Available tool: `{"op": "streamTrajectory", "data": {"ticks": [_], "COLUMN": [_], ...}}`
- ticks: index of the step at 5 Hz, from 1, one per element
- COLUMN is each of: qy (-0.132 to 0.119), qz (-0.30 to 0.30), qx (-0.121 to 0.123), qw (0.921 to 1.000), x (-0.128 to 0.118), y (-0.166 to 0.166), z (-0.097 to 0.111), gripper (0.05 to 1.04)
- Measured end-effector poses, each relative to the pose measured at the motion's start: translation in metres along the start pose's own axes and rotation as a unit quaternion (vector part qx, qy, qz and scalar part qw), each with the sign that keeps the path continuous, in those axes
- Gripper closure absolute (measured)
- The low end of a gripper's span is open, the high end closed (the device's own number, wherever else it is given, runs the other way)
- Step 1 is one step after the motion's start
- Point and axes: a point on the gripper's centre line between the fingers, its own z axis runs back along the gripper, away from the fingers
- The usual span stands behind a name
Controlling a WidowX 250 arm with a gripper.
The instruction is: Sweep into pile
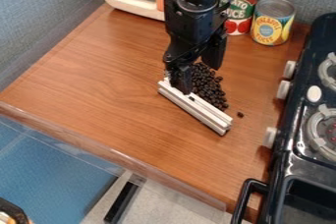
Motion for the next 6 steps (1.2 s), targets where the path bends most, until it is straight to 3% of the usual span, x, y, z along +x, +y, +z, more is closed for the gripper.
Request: {"op": "streamTrajectory", "data": {"ticks": [1, 6], "qy": [0.004, 0.002], "qz": [0.0, 0.01], "qx": [0.014, 0.012], "qw": [0.9999, 0.9999], "x": [-0.001, 0.014], "y": [0.003, -0.005], "z": [-0.009, -0.036], "gripper": [0.083, 0.083]}}
